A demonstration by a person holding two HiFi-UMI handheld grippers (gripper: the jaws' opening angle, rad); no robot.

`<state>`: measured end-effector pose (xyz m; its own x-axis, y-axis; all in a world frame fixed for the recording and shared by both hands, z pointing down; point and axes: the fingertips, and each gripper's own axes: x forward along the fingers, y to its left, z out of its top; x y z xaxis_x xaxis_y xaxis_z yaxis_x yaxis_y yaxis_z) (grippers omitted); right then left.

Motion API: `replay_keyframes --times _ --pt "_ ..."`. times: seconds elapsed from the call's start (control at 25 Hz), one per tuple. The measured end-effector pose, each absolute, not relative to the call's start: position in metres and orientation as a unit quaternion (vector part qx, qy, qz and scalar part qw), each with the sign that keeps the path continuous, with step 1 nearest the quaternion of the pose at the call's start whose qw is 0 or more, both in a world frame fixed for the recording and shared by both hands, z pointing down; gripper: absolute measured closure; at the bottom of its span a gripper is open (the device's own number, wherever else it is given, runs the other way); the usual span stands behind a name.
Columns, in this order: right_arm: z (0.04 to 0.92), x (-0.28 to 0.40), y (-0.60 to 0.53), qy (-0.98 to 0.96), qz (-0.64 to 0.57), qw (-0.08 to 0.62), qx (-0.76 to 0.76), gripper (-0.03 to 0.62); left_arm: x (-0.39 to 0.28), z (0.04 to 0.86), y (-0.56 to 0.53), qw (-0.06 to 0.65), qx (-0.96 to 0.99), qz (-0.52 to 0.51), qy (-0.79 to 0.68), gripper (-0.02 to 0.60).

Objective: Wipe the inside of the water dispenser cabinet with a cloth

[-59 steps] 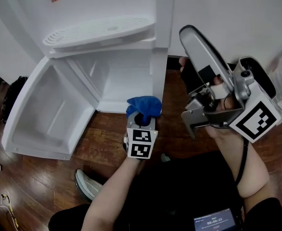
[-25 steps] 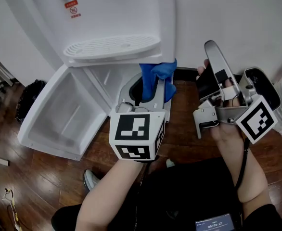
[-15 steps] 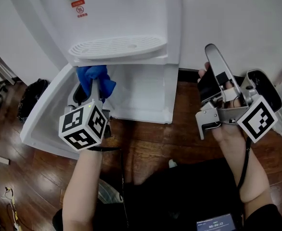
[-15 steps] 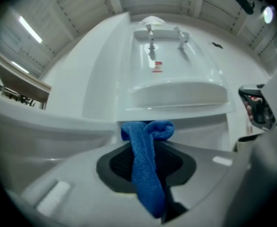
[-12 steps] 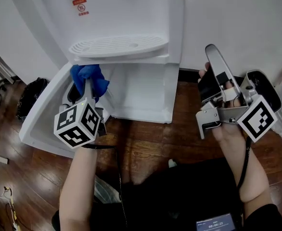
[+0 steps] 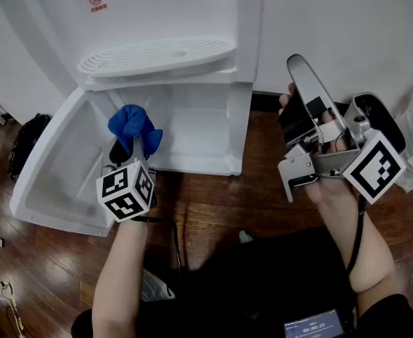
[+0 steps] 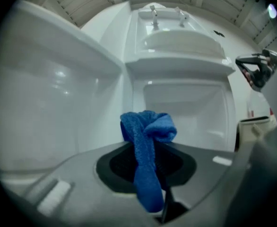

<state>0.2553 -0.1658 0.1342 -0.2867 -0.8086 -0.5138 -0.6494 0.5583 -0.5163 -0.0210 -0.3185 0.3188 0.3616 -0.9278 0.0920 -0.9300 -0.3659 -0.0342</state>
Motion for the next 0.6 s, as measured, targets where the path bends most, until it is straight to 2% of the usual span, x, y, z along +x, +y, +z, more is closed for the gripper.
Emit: replay_keyframes --times 0.16,0.36,0.6 --pt "0.138 0.249 -0.168 0.802 -0.104 0.369 -0.458 0.572 -0.02 0.341 -0.307 0.017 0.834 0.07 -0.547 0.482" --pt "0.134 0.244 -0.165 0.809 -0.078 0.353 -0.462 0.577 -0.003 0.286 -0.287 -0.041 0.875 0.06 -0.48 0.48" --pt "0.133 0.223 -0.157 0.829 -0.044 0.326 -0.452 0.582 -0.026 0.254 -0.267 -0.002 0.876 -0.011 -0.483 0.48"
